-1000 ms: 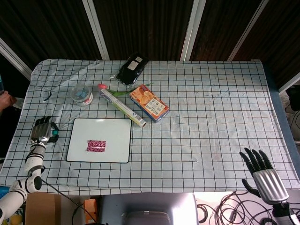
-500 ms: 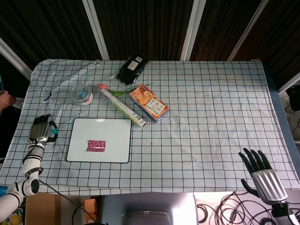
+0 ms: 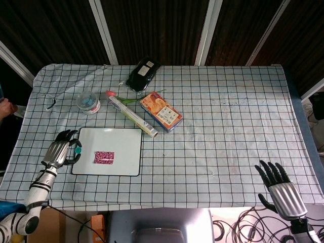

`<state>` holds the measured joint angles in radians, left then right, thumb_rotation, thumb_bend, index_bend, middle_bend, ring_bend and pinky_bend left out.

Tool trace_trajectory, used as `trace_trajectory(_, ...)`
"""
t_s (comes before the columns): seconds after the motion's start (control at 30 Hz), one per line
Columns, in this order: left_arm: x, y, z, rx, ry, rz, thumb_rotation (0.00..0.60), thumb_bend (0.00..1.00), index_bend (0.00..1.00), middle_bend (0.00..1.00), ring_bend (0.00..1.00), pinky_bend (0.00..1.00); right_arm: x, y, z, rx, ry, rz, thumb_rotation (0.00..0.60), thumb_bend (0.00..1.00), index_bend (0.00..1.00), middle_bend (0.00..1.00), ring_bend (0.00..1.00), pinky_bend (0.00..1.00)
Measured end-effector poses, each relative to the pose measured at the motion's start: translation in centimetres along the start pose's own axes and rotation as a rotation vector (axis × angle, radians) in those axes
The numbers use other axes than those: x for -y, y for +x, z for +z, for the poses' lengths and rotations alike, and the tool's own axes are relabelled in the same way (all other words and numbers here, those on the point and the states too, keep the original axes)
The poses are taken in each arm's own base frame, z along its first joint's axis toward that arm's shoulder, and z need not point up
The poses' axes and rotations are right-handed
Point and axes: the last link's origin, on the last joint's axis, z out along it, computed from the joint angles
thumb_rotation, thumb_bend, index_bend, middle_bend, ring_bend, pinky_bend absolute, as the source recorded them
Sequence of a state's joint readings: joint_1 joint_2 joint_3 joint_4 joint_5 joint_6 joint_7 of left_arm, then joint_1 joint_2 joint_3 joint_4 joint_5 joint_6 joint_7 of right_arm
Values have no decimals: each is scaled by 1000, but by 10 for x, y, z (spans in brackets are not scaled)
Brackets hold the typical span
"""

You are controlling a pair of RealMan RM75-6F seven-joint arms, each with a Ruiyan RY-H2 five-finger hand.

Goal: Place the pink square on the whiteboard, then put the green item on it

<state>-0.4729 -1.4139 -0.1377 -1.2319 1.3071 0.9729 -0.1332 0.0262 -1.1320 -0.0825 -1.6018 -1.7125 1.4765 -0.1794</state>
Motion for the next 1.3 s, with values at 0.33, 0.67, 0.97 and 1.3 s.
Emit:
trace_trajectory(0.33, -26, -18, -17, 24, -122, -115, 600, 364, 536, 108, 0, 0, 5, -5, 4, 21, 12, -18, 600, 255, 0, 0, 0, 62)
trace_trajectory(0.67, -58, -43, -1, 2, -216, -201, 600, 364, 530, 118, 0, 0, 4, -4, 2, 20, 12, -13, 600, 254, 0, 0, 0, 62)
trace_trajectory(0.97, -62, -59, 29, 15, -193, -173, 600, 363, 530, 120, 0, 0, 1, -2, 1, 11, 4, -5, 600, 255, 0, 0, 0, 62)
trace_trajectory(1.3, -61, -64, 29, 42, -189, -136, 600, 363, 511, 119, 0, 0, 1, -2, 0, 10, 8, -5, 600, 255, 0, 0, 0, 62)
